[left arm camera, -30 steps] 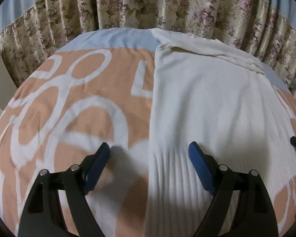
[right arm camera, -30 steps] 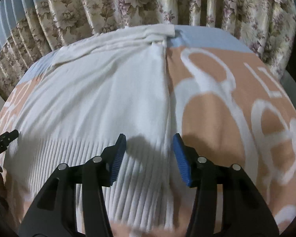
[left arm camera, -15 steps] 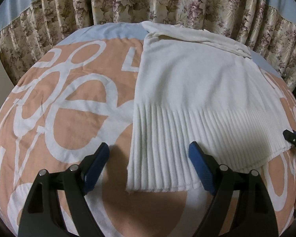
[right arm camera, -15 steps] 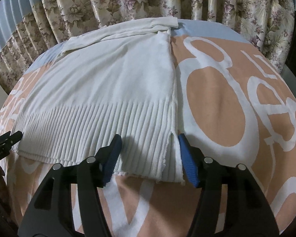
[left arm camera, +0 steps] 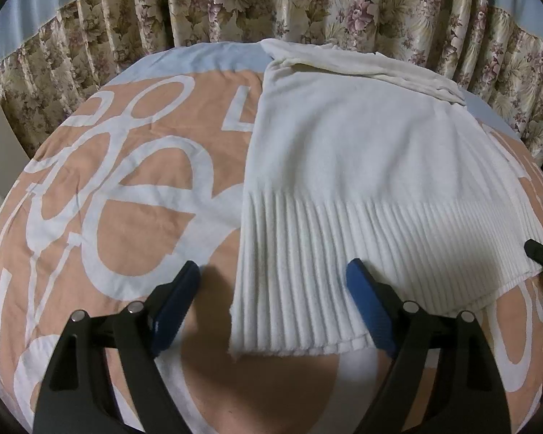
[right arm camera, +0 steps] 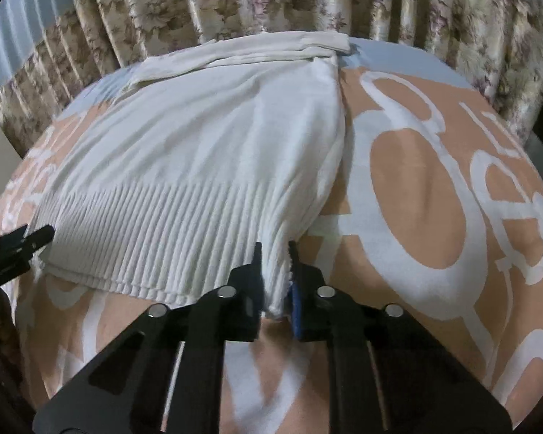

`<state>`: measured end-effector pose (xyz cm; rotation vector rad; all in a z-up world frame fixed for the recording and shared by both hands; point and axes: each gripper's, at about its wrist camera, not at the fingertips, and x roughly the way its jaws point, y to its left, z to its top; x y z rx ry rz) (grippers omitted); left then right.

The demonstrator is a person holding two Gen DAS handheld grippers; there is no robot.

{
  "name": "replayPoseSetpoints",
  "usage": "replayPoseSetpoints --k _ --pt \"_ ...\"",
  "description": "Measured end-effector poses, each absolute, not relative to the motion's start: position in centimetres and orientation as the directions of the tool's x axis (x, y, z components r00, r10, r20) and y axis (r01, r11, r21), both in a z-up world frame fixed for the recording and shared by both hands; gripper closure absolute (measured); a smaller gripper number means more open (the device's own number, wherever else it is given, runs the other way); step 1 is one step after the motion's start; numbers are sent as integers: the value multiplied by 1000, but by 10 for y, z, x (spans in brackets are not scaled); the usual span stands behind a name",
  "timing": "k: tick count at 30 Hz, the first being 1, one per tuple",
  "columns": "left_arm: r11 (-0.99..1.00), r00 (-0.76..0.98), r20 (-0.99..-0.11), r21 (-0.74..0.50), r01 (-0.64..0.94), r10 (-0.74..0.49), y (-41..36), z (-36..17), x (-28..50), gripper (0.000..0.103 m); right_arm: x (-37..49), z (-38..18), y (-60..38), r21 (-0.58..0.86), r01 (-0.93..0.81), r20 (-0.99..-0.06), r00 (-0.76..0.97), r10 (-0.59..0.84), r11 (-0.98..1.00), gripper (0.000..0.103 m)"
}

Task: Fold small clothes

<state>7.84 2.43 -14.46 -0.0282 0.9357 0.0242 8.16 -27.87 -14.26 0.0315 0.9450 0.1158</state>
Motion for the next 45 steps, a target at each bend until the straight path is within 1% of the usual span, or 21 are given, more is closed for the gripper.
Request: replayPoseSetpoints --k 13,17,19,20,21,22,23,31,39,45 --pt "999 591 -806 -9 -31 11 22 -145 78 19 83 -145 -280 85 -61 -811 575 104 995 92" --pt "1000 592 -806 -15 -21 0 20 -144 77 21 83 -147 -281 90 -59 -811 575 108 994 91" --pt "1000 593 -805 -28 0 -22 17 -143 78 33 83 -147 -281 89 -59 -811 576 106 994 91" --pt "999 597 -801 -36 24 -44 13 -142 77 49 82 -147 -281 89 -59 -811 576 107 994 91" --pt "998 599 -798 -46 46 -64 8 -140 76 69 82 -147 -281 89 -60 -811 575 107 994 91" --pt "996 600 -796 -57 67 -86 3 -139 76 82 82 -147 -281 89 -60 -810 576 107 994 91" --pt "992 592 -797 -83 98 -125 -4 -139 77 89 82 -147 -282 89 -59 -810 577 107 994 90" --pt "992 596 -793 -93 80 -122 -9 -139 80 90 82 -147 -283 99 -57 -809 577 113 993 90" --pt "996 597 -797 -66 64 -92 1 -135 72 90 77 -141 -285 126 -68 -804 578 142 990 93" --pt "995 612 -784 -69 77 -102 5 -120 57 91 58 -128 -285 132 -81 -791 592 154 988 94"
